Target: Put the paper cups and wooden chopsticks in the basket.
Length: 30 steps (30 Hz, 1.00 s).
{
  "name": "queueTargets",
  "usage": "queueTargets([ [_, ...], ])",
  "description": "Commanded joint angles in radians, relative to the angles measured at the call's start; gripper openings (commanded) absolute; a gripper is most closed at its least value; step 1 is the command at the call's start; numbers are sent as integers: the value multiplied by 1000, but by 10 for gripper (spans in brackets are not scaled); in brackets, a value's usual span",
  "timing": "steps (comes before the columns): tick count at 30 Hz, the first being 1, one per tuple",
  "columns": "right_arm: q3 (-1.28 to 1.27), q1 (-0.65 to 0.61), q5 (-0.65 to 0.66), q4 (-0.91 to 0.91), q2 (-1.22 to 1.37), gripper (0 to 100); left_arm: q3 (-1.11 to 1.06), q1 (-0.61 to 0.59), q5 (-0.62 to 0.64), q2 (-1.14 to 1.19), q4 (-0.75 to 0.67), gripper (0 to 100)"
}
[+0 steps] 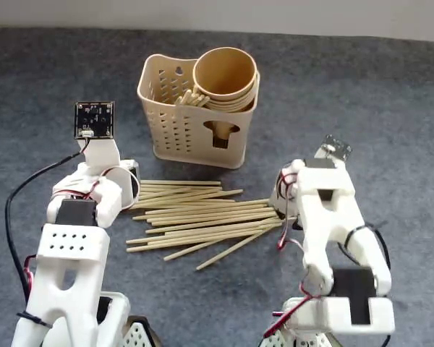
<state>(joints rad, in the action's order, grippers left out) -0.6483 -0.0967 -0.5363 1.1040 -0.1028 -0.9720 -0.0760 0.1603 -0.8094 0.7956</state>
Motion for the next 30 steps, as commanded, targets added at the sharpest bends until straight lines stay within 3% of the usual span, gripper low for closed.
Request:
queueTargets([
  [1,119,12,-38,-16,81,105,10,-5,2,-27,-18,81],
  [13,260,68,-38,-10,297,104,10,-5,2,-27,-18,81],
  [17,262,68,-38,-4,302,9,10,-5,2,-27,-18,81],
  [30,460,157,-29,374,298,5,10,-5,0,-27,-18,81],
])
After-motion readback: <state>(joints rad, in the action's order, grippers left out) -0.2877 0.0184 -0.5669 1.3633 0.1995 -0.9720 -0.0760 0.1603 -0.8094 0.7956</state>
